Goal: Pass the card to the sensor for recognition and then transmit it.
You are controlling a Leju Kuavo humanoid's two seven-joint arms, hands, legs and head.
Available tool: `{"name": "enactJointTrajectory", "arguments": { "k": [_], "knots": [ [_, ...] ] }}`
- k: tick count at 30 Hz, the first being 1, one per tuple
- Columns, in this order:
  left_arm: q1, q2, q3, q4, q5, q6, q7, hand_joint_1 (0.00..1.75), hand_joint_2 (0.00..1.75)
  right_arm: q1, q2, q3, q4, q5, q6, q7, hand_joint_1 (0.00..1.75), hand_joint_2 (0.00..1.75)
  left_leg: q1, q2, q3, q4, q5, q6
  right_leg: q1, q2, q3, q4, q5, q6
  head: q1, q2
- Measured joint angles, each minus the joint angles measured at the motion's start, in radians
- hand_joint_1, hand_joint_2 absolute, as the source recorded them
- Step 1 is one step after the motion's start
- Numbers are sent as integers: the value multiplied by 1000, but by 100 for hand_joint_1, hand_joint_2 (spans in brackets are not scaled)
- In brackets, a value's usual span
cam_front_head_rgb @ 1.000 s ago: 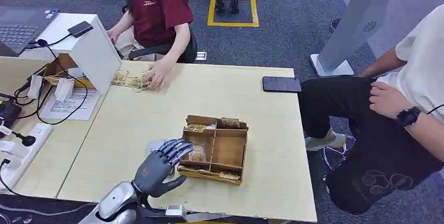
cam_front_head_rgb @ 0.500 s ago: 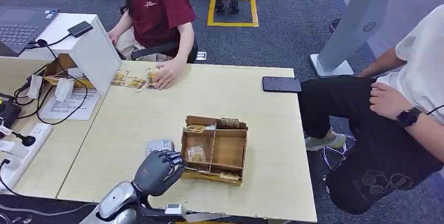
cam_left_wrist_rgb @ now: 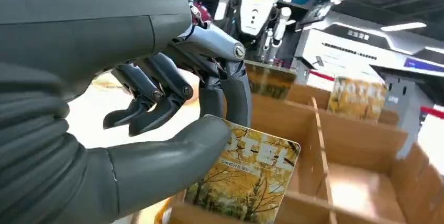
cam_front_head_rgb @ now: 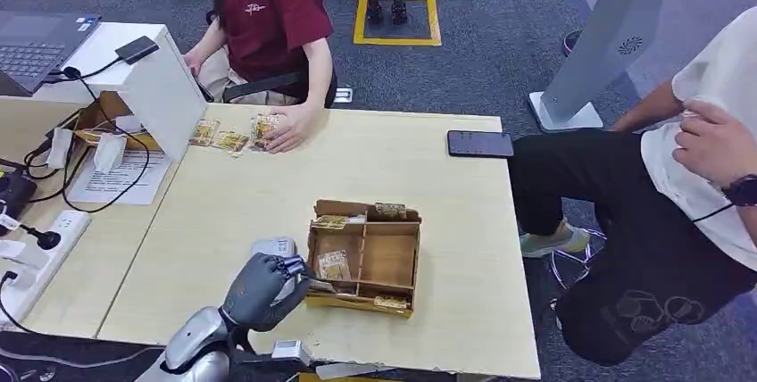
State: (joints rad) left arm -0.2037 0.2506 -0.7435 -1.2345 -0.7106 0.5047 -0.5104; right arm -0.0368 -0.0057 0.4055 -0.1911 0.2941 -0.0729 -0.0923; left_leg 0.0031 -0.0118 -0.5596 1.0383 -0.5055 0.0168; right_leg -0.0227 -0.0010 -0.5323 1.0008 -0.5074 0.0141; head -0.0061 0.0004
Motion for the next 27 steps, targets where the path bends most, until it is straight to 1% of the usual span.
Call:
{"name": "enactJointTrajectory", "arguments": {
  "k": [3, 6, 9, 12, 18, 27],
  "knots": [
    [-3, 9, 16, -41, 44, -7, -9, 175, 175, 1, 0, -2, 0, -2, -2, -2, 0, 175, 0, 0, 0, 0, 0, 0, 0, 0, 0, 0, 0, 0, 0, 0],
    [-20, 25, 54, -131, 104, -62, -11, 175, 175, 3, 0, -2, 0, -6, -4, -7, 0, 175, 0, 0, 0, 0, 0, 0, 0, 0, 0, 0, 0, 0, 0, 0],
    [-39, 34, 83, -187, 120, -89, -10, 175, 175, 2, 0, -2, 0, -7, -3, -12, 0, 175, 0, 0, 0, 0, 0, 0, 0, 0, 0, 0, 0, 0, 0, 0],
    [-43, 42, 101, -227, 120, -95, -9, 175, 175, 2, 0, -2, 0, -8, -3, -12, 0, 175, 0, 0, 0, 0, 0, 0, 0, 0, 0, 0, 0, 0, 0, 0],
    [-51, 53, 136, -260, 112, -91, -4, 175, 175, 2, 0, -3, 0, -8, -3, -13, 0, 175, 0, 0, 0, 0, 0, 0, 0, 0, 0, 0, 0, 0, 0, 0],
    [-52, 55, 167, -262, 101, -87, 1, 175, 175, 3, 0, -5, 0, -8, -2, -13, 0, 175, 0, 0, 0, 0, 0, 0, 0, 0, 0, 0, 0, 0, 0, 0]
  ]
}}
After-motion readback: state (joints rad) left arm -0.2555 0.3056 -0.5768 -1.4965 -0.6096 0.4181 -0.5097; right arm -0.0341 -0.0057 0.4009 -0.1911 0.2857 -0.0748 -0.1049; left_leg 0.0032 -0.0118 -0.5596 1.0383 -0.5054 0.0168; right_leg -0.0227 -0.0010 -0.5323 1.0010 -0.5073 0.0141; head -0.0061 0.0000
